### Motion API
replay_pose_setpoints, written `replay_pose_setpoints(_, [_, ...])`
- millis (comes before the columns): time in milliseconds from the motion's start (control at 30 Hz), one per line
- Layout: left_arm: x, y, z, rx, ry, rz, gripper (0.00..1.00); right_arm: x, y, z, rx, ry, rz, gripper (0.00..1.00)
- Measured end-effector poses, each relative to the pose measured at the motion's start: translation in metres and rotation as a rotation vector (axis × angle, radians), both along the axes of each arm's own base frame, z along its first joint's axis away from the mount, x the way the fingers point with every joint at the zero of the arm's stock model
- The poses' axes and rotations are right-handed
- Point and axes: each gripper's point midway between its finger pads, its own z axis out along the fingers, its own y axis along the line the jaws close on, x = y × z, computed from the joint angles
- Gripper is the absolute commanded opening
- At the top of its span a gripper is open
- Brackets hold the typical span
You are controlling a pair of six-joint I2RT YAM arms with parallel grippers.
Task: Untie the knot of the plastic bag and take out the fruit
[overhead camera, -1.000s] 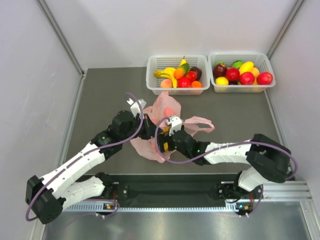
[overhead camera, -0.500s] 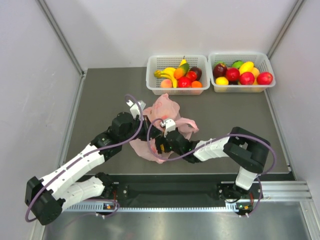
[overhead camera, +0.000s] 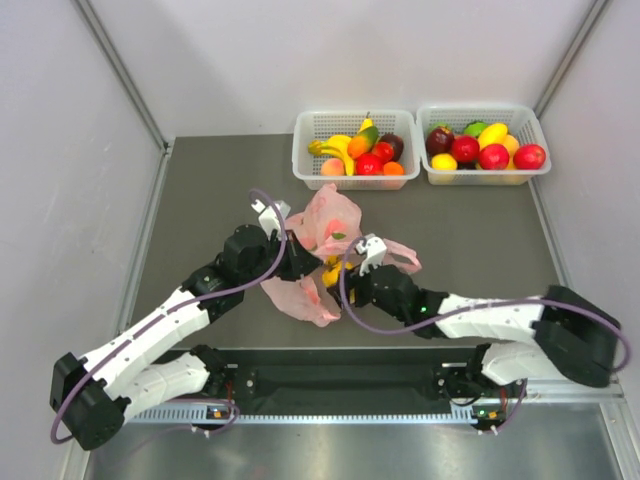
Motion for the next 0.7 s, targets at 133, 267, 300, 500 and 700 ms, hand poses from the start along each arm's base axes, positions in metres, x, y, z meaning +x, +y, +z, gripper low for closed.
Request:
replay_pose_setpoints(133, [0.003,0.001,0.0,0.006,-0.008,0.016,0.0,-0.016,-0.017,0.036,0.043,-0.01,0.027,0.0])
replay_pose_setpoints(267, [0.008,-0.001,-0.002,0.009,-0.013,0.023,0.0,-0.047,-0.037,0.056,0.061,0.023,0.118,0.0])
replay_pose_setpoints(300, [0.01,-0.001,-0.004,0.012,-0.013,0.025,0.0,-0.056,-0.042,0.059,0.066,0.035,0.148,0.0])
replay_pose_setpoints(500, [0.017,-0.007,-0.013,0.024,-0.006,0.024,0.0,-0.101,-0.067,0.094,0.141,0.022,0.301,0.0])
replay_pose_setpoints(700, [0.02,-0.011,-0.018,0.024,-0.003,0.022,0.0,-0.092,-0.072,0.176,0.188,-0.154,0.304,0.0])
